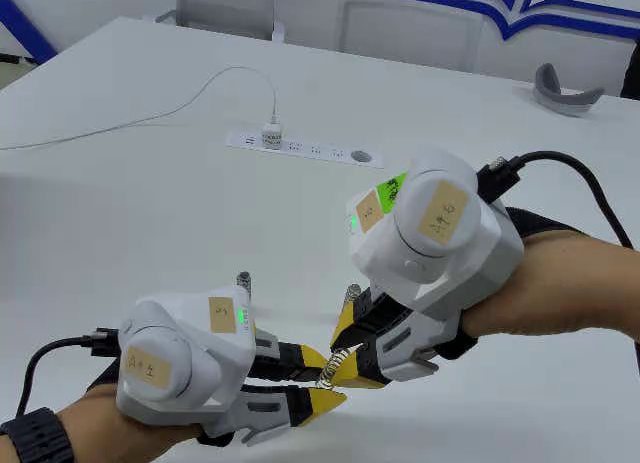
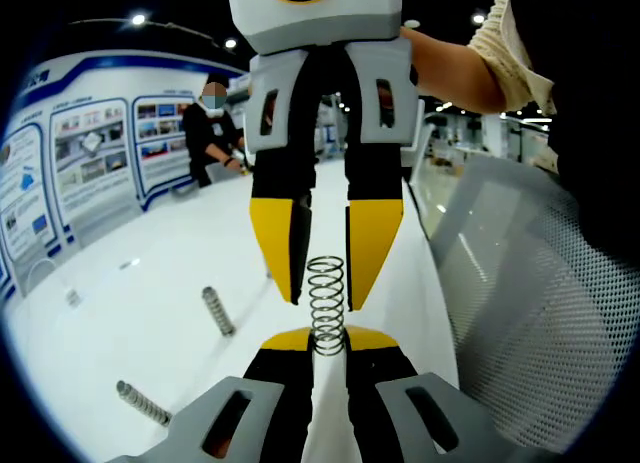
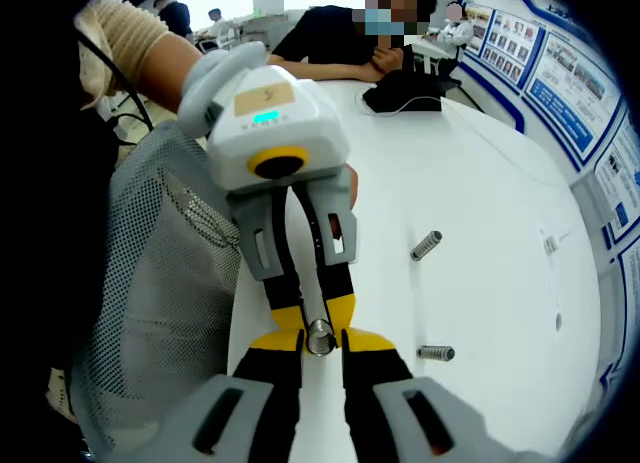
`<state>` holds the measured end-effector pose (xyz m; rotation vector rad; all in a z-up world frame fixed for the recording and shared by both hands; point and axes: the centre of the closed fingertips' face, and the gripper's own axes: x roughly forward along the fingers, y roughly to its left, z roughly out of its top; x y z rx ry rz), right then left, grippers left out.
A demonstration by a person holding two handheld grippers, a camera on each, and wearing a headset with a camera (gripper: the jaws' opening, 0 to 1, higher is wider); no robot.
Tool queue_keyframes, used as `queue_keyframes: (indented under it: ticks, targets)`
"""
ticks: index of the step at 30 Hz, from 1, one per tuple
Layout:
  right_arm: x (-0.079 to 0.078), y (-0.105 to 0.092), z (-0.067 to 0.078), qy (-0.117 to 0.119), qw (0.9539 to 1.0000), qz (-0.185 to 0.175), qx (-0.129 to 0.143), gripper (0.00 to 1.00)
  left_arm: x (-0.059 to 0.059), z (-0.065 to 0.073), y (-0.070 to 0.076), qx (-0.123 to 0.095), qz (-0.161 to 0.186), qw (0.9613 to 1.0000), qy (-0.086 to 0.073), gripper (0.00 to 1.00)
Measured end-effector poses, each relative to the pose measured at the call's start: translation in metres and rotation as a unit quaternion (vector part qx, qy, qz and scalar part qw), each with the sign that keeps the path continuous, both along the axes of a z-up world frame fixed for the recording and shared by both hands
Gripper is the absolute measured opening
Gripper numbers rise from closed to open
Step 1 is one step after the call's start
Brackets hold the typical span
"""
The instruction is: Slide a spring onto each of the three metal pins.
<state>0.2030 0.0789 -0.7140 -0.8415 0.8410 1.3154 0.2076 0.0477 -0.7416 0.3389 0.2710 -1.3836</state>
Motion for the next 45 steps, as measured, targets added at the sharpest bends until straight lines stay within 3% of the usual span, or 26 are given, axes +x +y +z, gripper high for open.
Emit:
queue_keyframes:
  ticks: [20,29,45]
  targets:
    - [0.001,0.000,-0.004,0.007,1.0000,-0.005,0.002,0.13,0.003,0.008,-0.003,-0.013,0.006,0.9999,-0.009,0.11]
    - [0.006,-0.005,-0.002,0.004,0.9999,-0.012,0.001,0.13,0.002,0.006,-0.002,-0.014,0.010,0.9998,0.003,0.19]
    - [0.027,-0.045,0.008,-0.013,0.9981,-0.060,-0.006,0.13,0.012,-0.004,0.034,-0.013,0.059,0.9979,0.023,0.33]
